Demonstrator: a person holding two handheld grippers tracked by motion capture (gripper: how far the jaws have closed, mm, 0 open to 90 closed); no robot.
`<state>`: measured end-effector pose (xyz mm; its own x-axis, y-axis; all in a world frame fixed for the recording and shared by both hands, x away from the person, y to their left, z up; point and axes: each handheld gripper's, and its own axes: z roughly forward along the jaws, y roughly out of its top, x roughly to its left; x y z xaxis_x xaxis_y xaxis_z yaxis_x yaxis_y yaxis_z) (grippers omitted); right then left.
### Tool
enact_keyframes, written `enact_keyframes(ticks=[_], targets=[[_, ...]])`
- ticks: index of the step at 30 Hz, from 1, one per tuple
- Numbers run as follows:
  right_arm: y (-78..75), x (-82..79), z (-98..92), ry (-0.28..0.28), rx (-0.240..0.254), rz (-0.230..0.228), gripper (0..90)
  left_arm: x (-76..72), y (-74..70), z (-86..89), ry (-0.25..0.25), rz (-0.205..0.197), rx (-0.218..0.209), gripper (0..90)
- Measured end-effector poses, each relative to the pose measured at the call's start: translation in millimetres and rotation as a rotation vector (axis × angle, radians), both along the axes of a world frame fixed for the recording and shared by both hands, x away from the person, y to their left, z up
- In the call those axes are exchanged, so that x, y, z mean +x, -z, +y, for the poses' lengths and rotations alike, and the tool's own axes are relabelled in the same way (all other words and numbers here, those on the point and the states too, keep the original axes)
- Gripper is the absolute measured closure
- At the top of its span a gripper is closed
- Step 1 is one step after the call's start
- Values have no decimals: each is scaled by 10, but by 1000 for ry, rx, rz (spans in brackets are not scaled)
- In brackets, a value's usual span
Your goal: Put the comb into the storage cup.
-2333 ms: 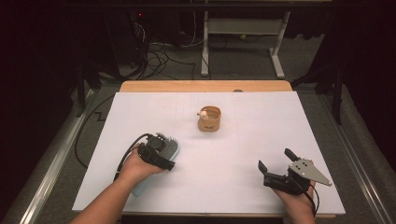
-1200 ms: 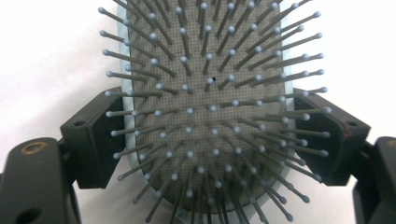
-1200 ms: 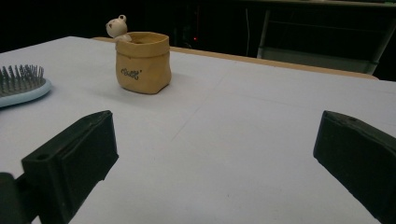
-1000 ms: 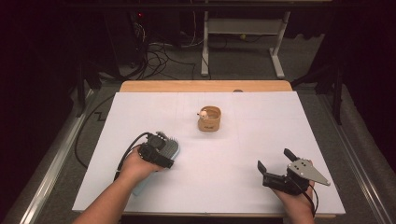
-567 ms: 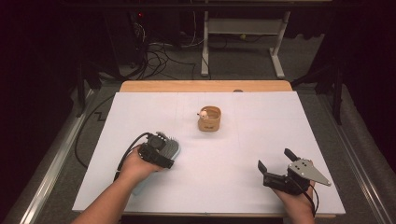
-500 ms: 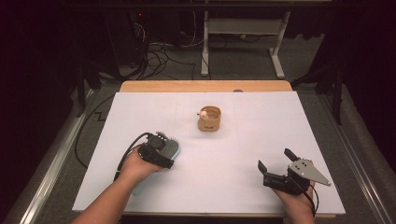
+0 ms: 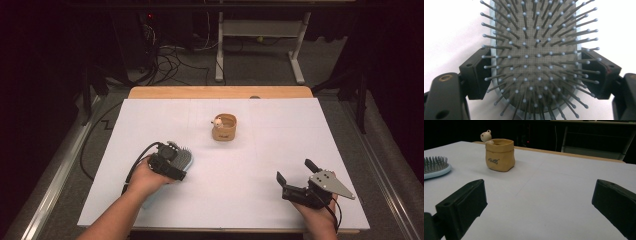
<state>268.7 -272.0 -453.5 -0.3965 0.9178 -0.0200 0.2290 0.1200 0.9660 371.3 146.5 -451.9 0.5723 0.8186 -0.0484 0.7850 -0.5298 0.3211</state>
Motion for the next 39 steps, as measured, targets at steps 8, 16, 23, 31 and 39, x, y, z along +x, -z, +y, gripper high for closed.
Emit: enact_keyframes(ticks=[8, 16, 23, 31, 39], targets=[[1, 2, -6, 2, 0, 0, 2, -9, -12, 2, 10, -10, 3, 201], [3, 3, -8, 4, 3, 0, 2, -40, -67, 43, 20, -30, -6, 201], [2, 1, -9, 5, 3, 0, 2, -61, -139, 77, 20, -53, -27, 201], [-3, -1, -25, 10, 5, -2, 2, -83, -198, 64, 42, -87, -48, 201], [-11, -10, -19, 8, 7, -5, 2, -104, -222, 66, 45, -107, -50, 201]])
